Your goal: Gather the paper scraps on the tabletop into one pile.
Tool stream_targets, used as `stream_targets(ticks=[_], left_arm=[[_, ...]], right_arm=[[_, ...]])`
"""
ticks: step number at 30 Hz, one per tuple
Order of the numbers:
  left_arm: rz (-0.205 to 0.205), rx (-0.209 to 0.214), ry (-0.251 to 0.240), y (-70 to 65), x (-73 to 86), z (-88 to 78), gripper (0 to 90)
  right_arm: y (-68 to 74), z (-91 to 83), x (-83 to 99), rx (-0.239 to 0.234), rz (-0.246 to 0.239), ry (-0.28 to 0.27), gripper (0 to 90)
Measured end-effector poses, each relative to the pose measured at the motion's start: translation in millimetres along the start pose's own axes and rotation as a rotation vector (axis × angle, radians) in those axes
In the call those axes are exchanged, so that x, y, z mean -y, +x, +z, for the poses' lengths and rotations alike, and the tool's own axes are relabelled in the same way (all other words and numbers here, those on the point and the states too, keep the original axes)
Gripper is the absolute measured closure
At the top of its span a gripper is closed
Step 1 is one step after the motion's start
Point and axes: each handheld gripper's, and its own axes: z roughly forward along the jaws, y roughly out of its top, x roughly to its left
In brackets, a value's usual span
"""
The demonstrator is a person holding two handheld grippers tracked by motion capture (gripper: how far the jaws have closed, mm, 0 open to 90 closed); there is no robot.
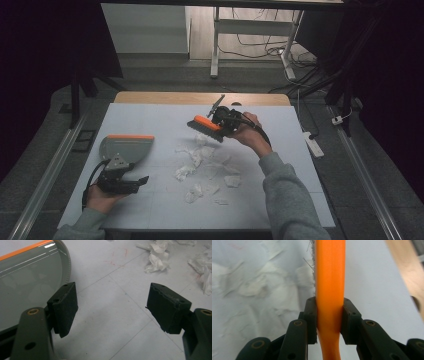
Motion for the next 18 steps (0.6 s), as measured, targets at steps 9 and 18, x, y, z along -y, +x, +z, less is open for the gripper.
stream_targets(ticks=[9,18], left_arm=[[0.001,0.002,-0.001,0.9,0.4,-0.1,25.6],[0.002,0.002,-0.003,0.9,0.7,-0.8,25.7]], right_arm=[[-8.6,37.5,-14.2,0.078,0.024,0.082,70.2],[6.6,46.0,-28.1,0.007,-0.035,0.130,70.5]])
